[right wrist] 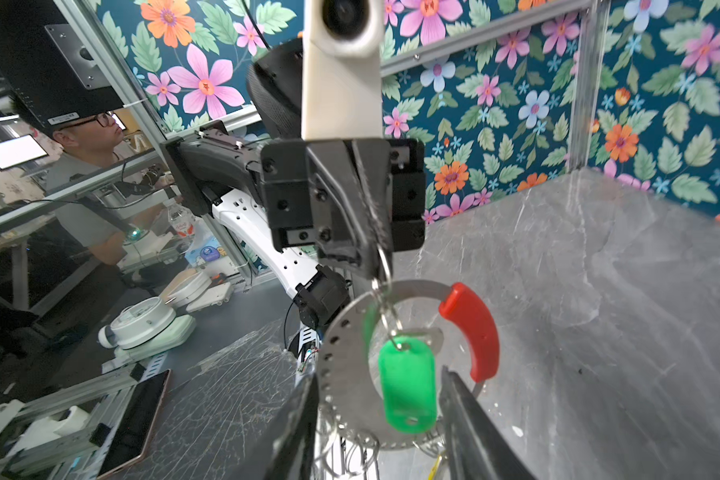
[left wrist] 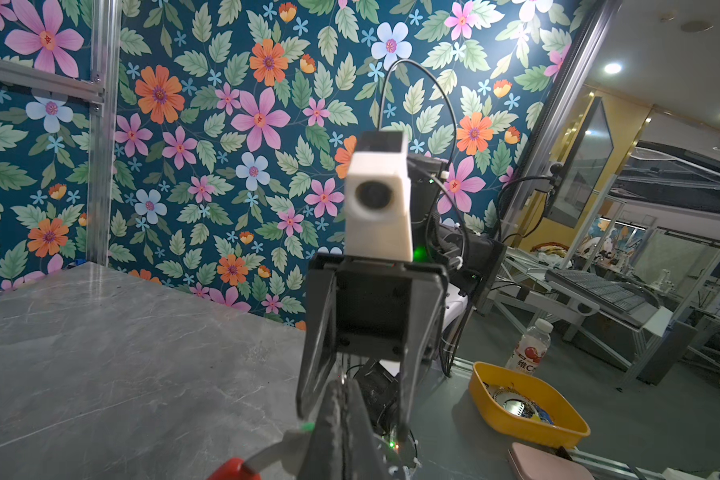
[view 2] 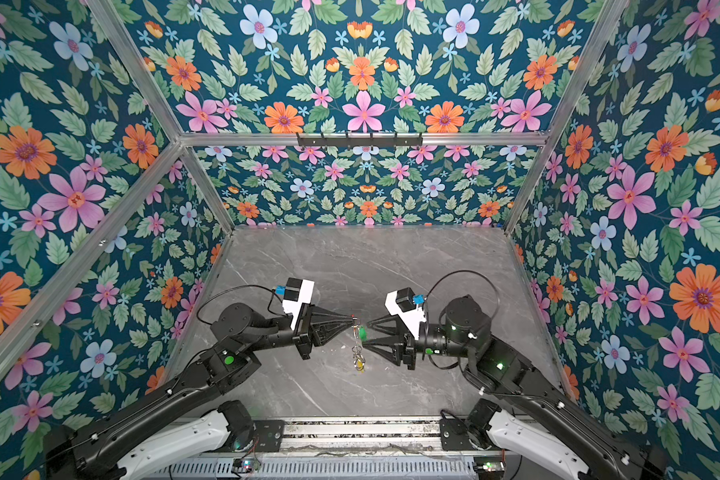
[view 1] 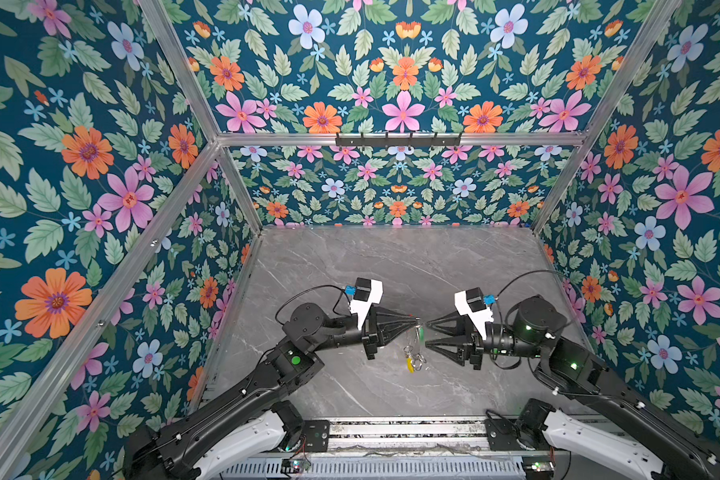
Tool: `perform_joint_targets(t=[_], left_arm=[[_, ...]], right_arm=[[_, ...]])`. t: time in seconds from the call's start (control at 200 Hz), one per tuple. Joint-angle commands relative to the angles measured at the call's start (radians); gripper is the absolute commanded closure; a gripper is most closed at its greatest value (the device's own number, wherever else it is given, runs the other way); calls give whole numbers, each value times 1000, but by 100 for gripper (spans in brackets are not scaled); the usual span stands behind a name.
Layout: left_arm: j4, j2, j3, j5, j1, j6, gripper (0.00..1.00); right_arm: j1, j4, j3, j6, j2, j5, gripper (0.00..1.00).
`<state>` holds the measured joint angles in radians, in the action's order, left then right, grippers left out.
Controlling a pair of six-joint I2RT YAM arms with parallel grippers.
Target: Remove the keys from the keyring
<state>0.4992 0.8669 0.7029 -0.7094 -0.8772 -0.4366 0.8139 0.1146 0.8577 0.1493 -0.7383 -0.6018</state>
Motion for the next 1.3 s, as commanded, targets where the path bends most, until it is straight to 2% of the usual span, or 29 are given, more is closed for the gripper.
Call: perform_joint_targets(t=[0.0,0.26,0.44,0.745,1.005,1.295], left_arm=[[56,-8,-5,-1,1,14,100],[211,-19,-62,8,1,-37,100],[304,-20,-96,13,1,-62,100],[377,-8,-118,31,1,-91,100],[386,-6,-123,50,1,-94,100],[397,9,-126,47,1,-100,100]], right_arm=[[1,40,37,-41,28,68,51],[1,-195,45,75,-59,1,51],[1,-283,12,116,-89,-23,56],[1,-347,-7,158,-132,-97,66],[0,-360,-20,167,-138,-114,82],[1,-382,-25,187,-144,-130,84]])
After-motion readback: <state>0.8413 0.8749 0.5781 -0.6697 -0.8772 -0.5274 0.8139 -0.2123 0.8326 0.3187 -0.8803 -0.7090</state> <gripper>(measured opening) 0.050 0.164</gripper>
